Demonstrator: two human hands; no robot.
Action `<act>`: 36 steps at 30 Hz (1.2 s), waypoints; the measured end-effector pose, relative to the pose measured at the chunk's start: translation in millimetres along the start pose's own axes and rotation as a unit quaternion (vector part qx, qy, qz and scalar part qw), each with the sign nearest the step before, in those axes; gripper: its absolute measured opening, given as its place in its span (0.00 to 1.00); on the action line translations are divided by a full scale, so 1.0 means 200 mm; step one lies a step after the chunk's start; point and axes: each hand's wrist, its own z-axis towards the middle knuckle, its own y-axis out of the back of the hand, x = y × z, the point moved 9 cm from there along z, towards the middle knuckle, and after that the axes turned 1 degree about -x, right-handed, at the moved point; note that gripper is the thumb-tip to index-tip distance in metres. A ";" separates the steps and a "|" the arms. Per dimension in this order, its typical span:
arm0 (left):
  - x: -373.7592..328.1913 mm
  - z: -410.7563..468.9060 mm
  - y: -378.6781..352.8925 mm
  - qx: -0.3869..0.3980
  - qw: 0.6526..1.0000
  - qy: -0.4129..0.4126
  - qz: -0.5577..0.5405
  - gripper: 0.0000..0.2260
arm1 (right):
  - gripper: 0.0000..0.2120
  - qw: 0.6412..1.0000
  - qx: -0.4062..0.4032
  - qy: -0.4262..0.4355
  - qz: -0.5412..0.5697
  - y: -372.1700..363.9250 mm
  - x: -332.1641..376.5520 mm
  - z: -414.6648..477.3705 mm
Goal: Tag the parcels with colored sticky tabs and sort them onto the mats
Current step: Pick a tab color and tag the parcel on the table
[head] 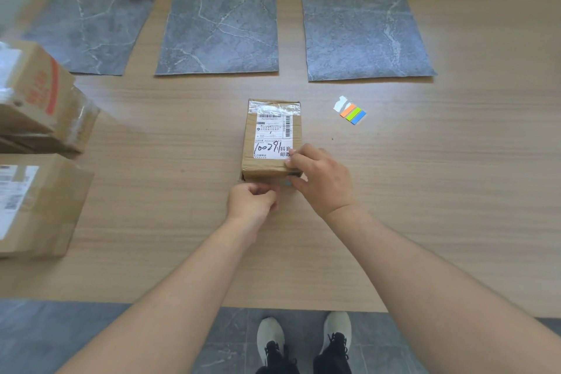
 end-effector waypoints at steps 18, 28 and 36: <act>-0.36 0.00 0.14 0.059 0.990 -0.017 -0.123 0.21 | 0.20 0.785 -0.015 -0.383 0.487 -0.12 -0.04 -0.08; -0.70 -0.18 0.22 0.091 0.989 -0.054 -0.101 0.21 | 0.18 0.809 -0.057 -0.353 0.466 0.21 0.12 0.11; -1.15 -0.43 0.26 0.124 0.981 -0.124 -0.088 0.22 | 0.16 0.825 -0.088 -0.309 0.465 0.68 0.33 0.31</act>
